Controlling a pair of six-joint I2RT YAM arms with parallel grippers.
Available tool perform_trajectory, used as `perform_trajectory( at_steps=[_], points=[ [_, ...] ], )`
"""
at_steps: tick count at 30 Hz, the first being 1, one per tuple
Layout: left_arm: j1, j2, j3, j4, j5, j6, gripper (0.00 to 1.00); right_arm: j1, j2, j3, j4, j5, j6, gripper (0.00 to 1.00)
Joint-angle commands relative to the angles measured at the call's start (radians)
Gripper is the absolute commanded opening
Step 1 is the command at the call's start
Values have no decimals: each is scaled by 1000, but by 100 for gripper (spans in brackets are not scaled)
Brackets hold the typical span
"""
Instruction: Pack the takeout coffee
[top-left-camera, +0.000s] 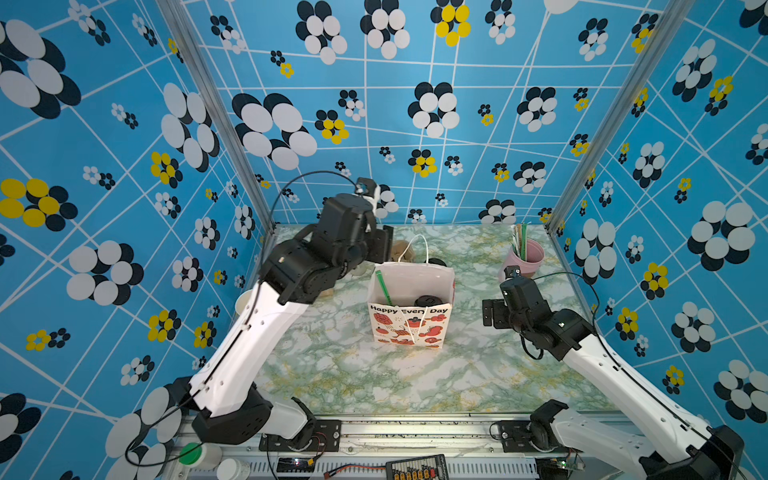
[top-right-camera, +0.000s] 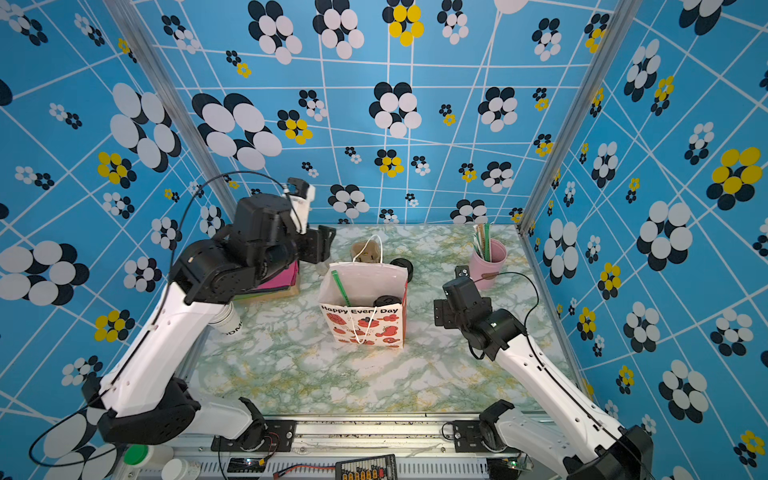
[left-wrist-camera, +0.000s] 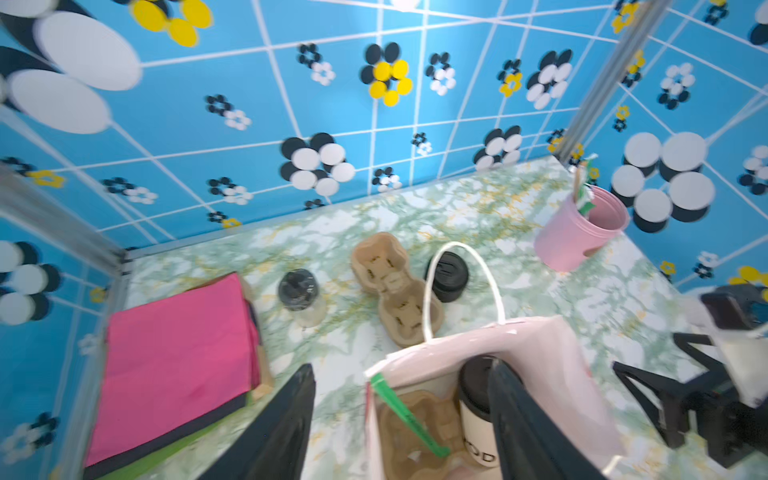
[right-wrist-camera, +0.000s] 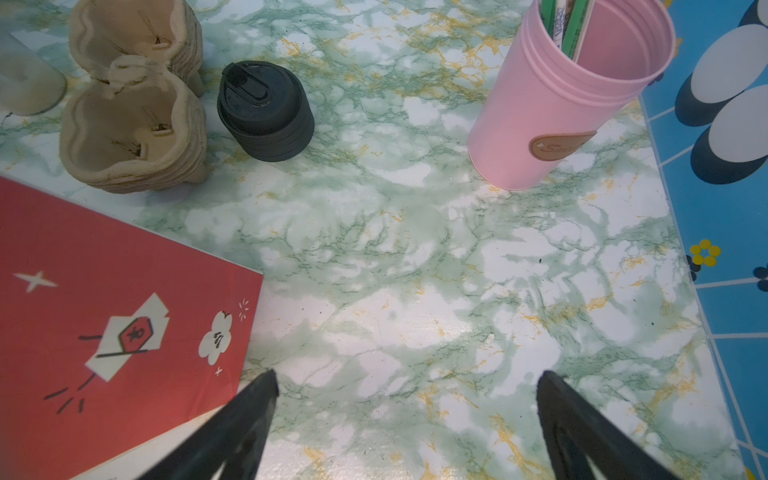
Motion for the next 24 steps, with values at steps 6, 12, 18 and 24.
perform_trajectory(
  at_steps=[6, 12, 18, 24],
  points=[
    [327, -23, -297, -45, 94, 183, 72, -7, -33, -6, 12, -19, -16, 99],
    [426, 136, -351, -42, 134, 230, 71, -7, -32, -6, 10, -23, -14, 99],
    [434, 341, -305, -26, 99, 272, 70, -7, -29, -12, 7, -17, -16, 99],
    [464, 525, -227, -33, 73, 309, 62, -7, -39, -20, -3, -10, -18, 99]
  ],
)
